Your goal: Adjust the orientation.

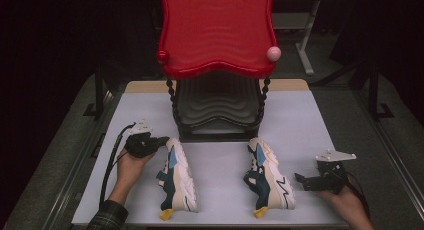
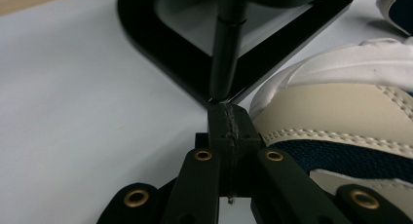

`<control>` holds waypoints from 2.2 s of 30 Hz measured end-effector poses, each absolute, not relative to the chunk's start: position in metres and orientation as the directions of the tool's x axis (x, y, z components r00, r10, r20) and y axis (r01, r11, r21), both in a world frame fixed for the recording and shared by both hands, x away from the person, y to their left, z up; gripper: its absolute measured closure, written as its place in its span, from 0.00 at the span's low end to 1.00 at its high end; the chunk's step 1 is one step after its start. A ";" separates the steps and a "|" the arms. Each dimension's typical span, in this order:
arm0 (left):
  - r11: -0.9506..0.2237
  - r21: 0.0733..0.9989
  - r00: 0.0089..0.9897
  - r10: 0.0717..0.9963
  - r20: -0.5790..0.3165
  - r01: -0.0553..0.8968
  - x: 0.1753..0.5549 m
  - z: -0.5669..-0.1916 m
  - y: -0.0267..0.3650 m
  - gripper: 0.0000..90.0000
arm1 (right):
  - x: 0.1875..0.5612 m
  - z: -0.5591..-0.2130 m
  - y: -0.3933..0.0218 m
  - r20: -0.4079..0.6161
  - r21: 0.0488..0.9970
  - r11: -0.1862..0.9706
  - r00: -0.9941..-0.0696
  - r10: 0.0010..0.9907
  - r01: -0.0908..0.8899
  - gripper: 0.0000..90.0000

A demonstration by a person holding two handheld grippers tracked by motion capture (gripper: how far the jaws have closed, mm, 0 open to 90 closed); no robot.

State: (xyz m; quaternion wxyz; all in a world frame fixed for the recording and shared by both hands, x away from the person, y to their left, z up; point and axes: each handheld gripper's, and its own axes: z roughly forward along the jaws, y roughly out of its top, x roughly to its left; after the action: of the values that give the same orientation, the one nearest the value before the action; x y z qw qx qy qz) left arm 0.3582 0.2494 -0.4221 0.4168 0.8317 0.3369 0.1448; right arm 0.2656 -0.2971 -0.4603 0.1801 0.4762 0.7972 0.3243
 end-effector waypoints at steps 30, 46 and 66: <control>-0.390 0.844 0.840 0.528 -0.123 0.368 0.288 -0.398 0.261 1.00 | 0.265 -0.460 -0.297 0.021 0.690 0.336 -0.482 0.876 0.641 0.02; -0.400 0.848 0.873 0.467 -0.137 0.347 0.297 -0.402 0.241 1.00 | 0.265 -0.460 -0.297 0.021 0.689 0.336 -0.481 0.876 0.642 0.02; -0.453 0.838 0.915 0.383 -0.124 0.303 0.312 -0.388 0.195 1.00 | 0.265 -0.460 -0.297 0.022 0.690 0.335 -0.482 0.876 0.642 0.02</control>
State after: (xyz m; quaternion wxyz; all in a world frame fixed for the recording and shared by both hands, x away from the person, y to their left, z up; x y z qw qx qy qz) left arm 0.3116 0.1946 -0.3881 0.4826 0.8513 0.2016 0.0415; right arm 0.2654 -0.2972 -0.4604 0.1804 0.4761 0.7969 0.3250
